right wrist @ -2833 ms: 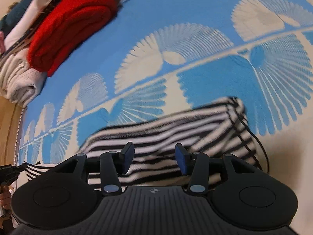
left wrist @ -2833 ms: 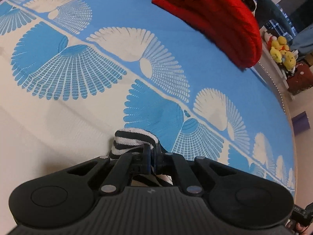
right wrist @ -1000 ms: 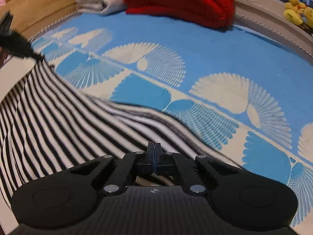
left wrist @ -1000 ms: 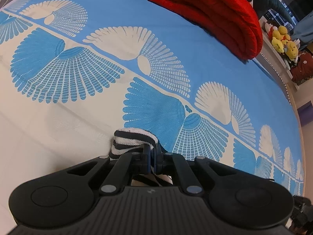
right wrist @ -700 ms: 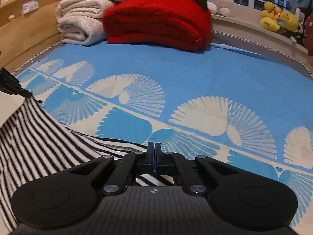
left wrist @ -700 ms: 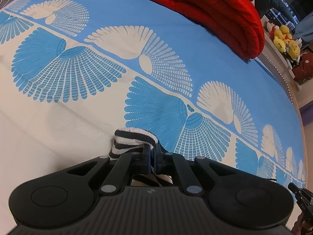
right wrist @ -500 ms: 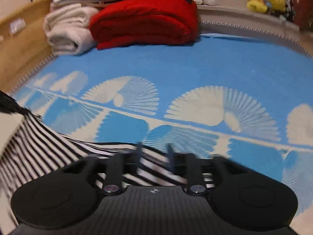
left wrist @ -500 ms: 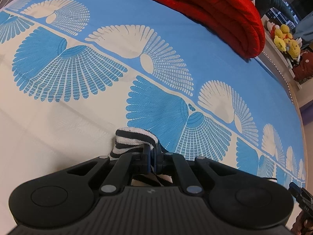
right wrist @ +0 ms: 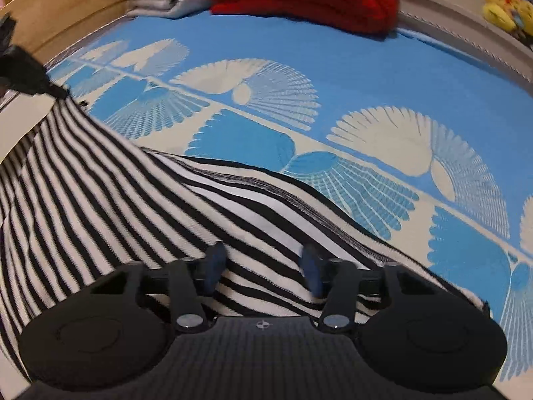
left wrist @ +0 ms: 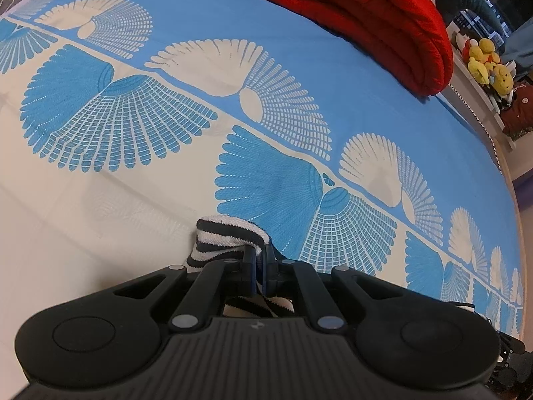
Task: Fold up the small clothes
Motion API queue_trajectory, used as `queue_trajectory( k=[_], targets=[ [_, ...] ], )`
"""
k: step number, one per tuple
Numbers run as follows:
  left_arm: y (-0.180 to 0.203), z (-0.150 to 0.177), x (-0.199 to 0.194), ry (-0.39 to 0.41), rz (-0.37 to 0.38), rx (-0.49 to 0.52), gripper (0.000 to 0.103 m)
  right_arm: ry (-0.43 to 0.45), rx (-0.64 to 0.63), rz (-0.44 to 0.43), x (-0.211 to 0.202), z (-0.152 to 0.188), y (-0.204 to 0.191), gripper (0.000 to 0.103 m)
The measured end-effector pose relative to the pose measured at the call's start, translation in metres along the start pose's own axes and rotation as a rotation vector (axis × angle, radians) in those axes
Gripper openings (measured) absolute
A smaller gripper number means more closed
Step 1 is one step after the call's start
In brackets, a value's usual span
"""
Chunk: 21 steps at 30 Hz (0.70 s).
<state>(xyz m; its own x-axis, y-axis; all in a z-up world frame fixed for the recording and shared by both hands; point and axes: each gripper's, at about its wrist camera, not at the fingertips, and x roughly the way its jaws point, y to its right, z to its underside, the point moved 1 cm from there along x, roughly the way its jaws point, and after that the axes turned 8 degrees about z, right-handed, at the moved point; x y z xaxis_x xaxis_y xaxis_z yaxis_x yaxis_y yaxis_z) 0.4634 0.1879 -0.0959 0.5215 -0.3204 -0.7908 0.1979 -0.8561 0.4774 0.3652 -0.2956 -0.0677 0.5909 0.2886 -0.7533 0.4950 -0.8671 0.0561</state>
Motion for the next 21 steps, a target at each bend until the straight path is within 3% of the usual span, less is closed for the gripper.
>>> queue_trajectory(
  k=[6,9,15,17,19,21],
  targets=[
    [0.000,0.000,-0.001,-0.001,-0.001,0.001,0.003,-0.016,-0.068,-0.012,-0.002,-0.001,-0.007,0.010],
    [-0.002,0.000,-0.002,-0.001,0.004,-0.002,0.003,0.008,-0.060,-0.015,-0.010,-0.007,-0.002,0.007],
    [-0.003,-0.001,-0.004,0.012,0.016,-0.011,0.003,0.202,0.076,-0.027,-0.055,-0.038,0.024,0.007],
    [-0.003,-0.001,-0.004,0.018,0.012,-0.011,0.003,0.259,0.102,0.011,-0.058,-0.047,0.024,0.007],
    [-0.004,-0.001,-0.002,0.020,0.003,-0.014,0.003,0.298,0.111,0.111,-0.049,-0.053,0.015,0.007],
    [-0.008,-0.002,-0.002,0.022,-0.012,-0.026,0.003,0.273,0.087,0.204,-0.025,-0.055,-0.004,0.008]
  ],
)
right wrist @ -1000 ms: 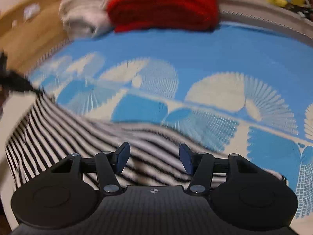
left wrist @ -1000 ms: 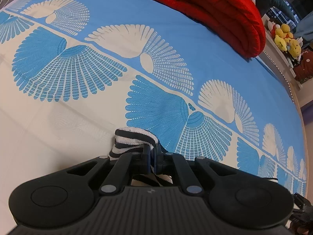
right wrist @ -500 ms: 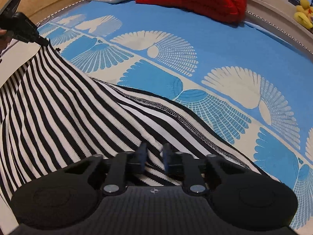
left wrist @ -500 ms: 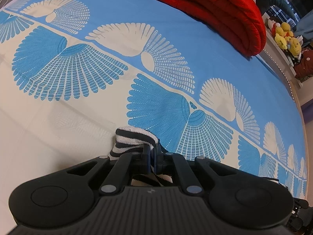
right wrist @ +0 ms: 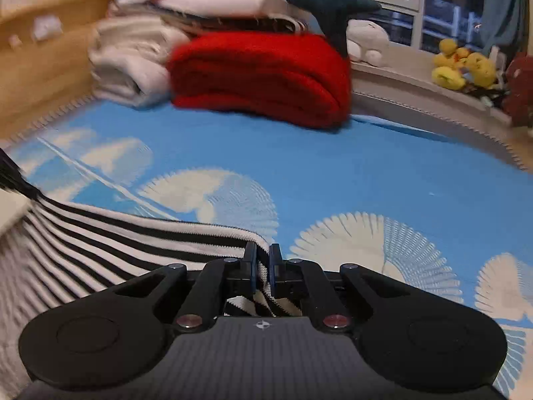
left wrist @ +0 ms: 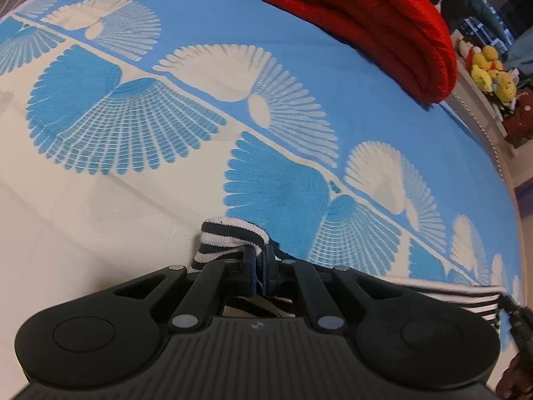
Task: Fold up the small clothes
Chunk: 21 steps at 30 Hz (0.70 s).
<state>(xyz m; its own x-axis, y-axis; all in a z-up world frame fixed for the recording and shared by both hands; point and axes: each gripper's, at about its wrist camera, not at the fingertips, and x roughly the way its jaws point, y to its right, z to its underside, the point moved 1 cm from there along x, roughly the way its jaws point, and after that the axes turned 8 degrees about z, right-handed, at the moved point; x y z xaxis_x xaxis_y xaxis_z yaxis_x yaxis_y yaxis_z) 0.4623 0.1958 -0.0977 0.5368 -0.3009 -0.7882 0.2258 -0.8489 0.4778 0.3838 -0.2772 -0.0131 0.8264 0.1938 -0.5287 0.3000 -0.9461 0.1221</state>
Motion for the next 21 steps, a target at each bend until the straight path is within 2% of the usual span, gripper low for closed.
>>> queue_trajectory(
  k=[2,4,7,10,11,14,18,20,21],
  targets=[
    [-0.006,-0.001,0.000,-0.001,0.006,-0.026,0.004,-0.042,-0.074,0.059,0.016,0.010,-0.022,0.008],
    [-0.009,-0.002,-0.002,-0.004,0.017,-0.035,0.008,-0.076,-0.132,0.065,0.026,0.020,-0.034,0.009],
    [-0.009,-0.004,-0.012,0.013,0.027,-0.025,0.012,-0.102,-0.105,0.137,0.024,0.017,-0.021,0.017],
    [-0.009,-0.006,-0.029,0.040,0.048,-0.014,0.017,-0.099,0.084,0.228,0.002,0.008,0.023,0.030],
    [-0.010,-0.006,-0.033,0.046,0.054,-0.014,0.018,-0.095,0.159,0.233,-0.009,0.008,0.039,0.034],
    [-0.014,-0.003,-0.044,0.043,0.059,0.000,0.019,-0.111,0.365,0.207,-0.044,0.017,0.085,0.035],
    [-0.016,0.012,-0.050,-0.033,0.090,0.076,0.020,-0.144,0.541,0.204,-0.091,0.047,0.122,0.036],
    [-0.016,0.027,-0.050,-0.100,0.111,0.122,0.029,-0.190,0.639,0.173,-0.106,0.073,0.130,0.044],
    [-0.016,0.036,-0.051,-0.133,0.126,0.146,0.037,-0.221,0.682,0.159,-0.114,0.091,0.131,0.047]
  ],
)
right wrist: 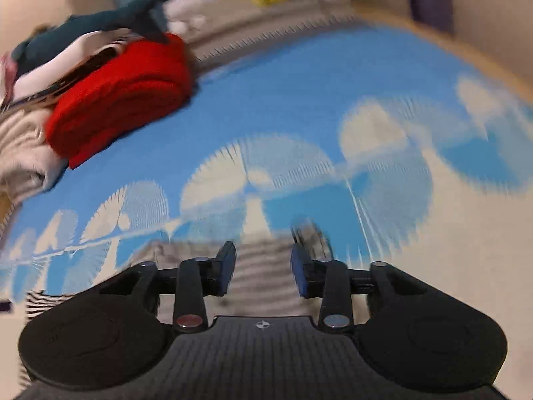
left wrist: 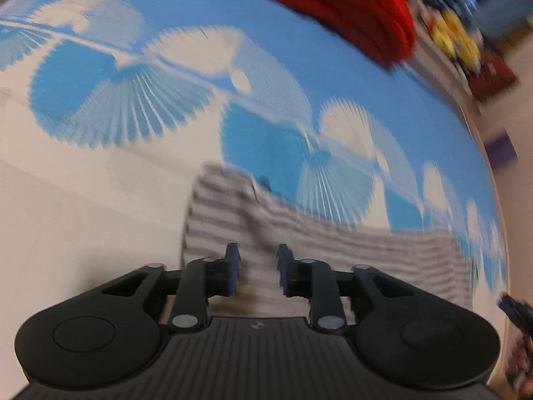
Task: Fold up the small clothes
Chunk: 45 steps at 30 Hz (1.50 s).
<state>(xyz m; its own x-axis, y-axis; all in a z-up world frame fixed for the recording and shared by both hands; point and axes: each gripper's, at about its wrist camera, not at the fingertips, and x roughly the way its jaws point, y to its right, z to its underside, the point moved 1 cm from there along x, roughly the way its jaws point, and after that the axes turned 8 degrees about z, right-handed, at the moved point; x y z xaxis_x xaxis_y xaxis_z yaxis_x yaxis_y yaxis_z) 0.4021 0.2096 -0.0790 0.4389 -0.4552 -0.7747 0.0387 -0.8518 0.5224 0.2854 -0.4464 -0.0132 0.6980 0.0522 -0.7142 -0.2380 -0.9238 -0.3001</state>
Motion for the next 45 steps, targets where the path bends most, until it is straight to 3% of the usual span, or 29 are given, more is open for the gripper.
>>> queue_trajectory(
  k=[1,6,10,14,15,17,18,19,20,22,26,28,31,34,35,39,41,45],
  targets=[
    [0.001,0.010,0.000,-0.029,0.014,0.027,0.045,-0.043,0.030,-0.003,0.001,0.012,0.010,0.049],
    [-0.003,0.059,0.005,-0.145,0.013,0.097,0.057,-0.286,0.061,0.026,0.021,0.073,0.040,0.049],
    [-0.007,0.097,0.019,-0.249,-0.013,0.119,0.059,-0.331,0.006,0.075,0.024,0.098,0.037,0.067],
    [-0.009,0.117,0.022,-0.294,0.012,0.131,0.058,-0.386,-0.011,0.073,0.026,0.109,0.036,0.068],
    [-0.009,0.120,0.021,-0.297,0.021,0.132,0.057,-0.400,0.005,0.062,0.026,0.107,0.037,0.067],
    [-0.008,0.123,0.021,-0.284,0.018,0.128,0.040,-0.426,0.034,0.022,0.027,0.107,0.037,0.061],
    [-0.007,0.124,0.021,-0.283,0.016,0.131,0.014,-0.433,0.034,0.001,0.027,0.108,0.034,0.056],
    [-0.005,0.126,0.021,-0.287,0.016,0.142,0.009,-0.434,0.027,-0.012,0.026,0.108,0.030,0.031],
    [-0.001,0.127,0.021,-0.284,0.004,0.168,0.009,-0.431,0.008,-0.014,0.024,0.109,0.025,0.016],
    [0.009,0.127,0.014,-0.271,-0.020,0.212,0.006,-0.404,-0.011,-0.016,0.014,0.104,0.020,0.013],
    [0.014,0.120,-0.015,-0.202,-0.017,0.246,0.006,-0.305,0.030,-0.111,-0.023,0.082,0.029,0.011],
    [0.002,0.126,-0.022,-0.189,-0.023,0.249,0.006,-0.305,-0.012,-0.104,-0.035,0.086,0.032,0.011],
    [-0.026,0.142,-0.009,-0.233,-0.056,0.178,0.006,-0.412,-0.067,-0.060,-0.032,0.108,0.032,0.011],
    [-0.033,0.149,0.002,-0.257,-0.186,0.191,0.006,-0.506,-0.175,0.027,-0.019,0.133,0.022,0.011],
    [-0.032,0.148,0.000,-0.245,-0.192,0.190,0.006,-0.503,-0.190,0.038,-0.018,0.135,0.021,0.012],
    [-0.023,0.137,-0.028,-0.090,-0.177,0.188,0.008,-0.400,-0.172,0.028,-0.033,0.125,0.019,0.018],
    [-0.014,0.134,-0.038,-0.019,-0.140,0.195,0.008,-0.338,-0.206,0.067,-0.042,0.120,0.017,0.026],
    [0.012,0.138,-0.033,-0.002,-0.066,0.293,0.008,-0.255,-0.284,0.179,-0.046,0.115,0.018,0.027]
  ],
)
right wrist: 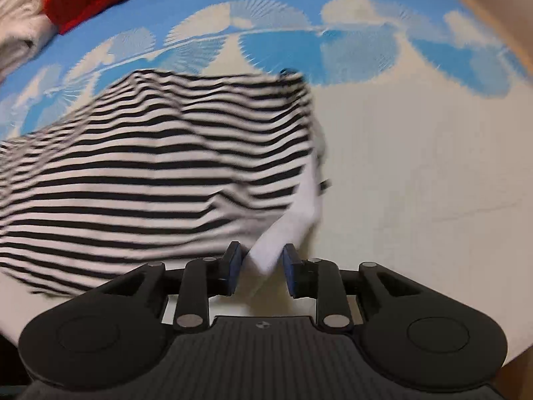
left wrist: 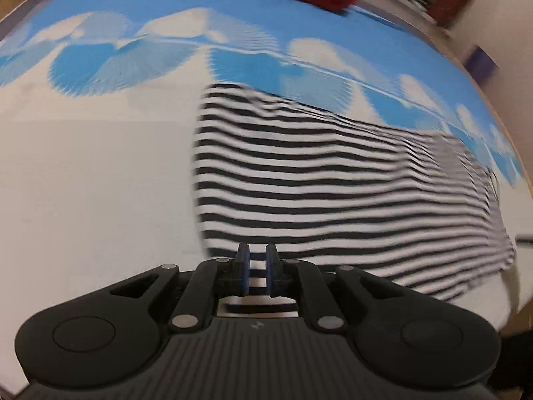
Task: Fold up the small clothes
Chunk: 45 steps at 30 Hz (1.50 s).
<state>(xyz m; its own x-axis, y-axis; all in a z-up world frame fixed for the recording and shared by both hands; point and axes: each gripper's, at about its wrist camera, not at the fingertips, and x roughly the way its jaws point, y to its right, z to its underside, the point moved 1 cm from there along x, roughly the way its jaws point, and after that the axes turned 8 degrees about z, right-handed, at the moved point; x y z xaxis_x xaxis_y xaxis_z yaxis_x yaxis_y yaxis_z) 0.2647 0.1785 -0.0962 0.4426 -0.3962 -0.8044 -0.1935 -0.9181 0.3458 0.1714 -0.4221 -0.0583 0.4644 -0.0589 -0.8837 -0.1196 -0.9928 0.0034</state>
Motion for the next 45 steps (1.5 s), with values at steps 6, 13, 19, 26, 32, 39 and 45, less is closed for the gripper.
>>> queue_trajectory(
  k=[6,13,19,26,32,39,45],
  targets=[
    [0.022,0.023,0.043,-0.176,-0.035,0.138,0.012,0.119,0.058,-0.009,-0.011,-0.007,0.016,0.027],
    [0.012,0.016,0.051,-0.208,-0.126,0.053,0.021,-0.055,-0.259,-0.067,0.019,0.019,-0.030,0.032],
    [0.024,-0.001,0.038,-0.075,-0.093,0.073,0.021,-0.125,-0.271,-0.030,0.033,0.030,-0.020,0.041],
    [0.044,-0.019,0.042,0.028,-0.024,0.057,0.021,0.091,-0.200,-0.038,-0.010,0.013,-0.018,0.041],
    [0.087,-0.025,0.058,0.060,0.106,0.165,0.021,0.160,-0.226,-0.078,-0.002,0.001,-0.034,0.044],
    [0.129,-0.004,0.119,-0.168,0.009,0.313,0.030,0.019,-0.458,0.037,0.039,0.018,-0.063,0.047],
    [0.127,-0.022,0.109,-0.107,0.058,0.235,0.032,0.064,-0.335,-0.023,0.034,0.004,-0.054,0.054]
  ],
)
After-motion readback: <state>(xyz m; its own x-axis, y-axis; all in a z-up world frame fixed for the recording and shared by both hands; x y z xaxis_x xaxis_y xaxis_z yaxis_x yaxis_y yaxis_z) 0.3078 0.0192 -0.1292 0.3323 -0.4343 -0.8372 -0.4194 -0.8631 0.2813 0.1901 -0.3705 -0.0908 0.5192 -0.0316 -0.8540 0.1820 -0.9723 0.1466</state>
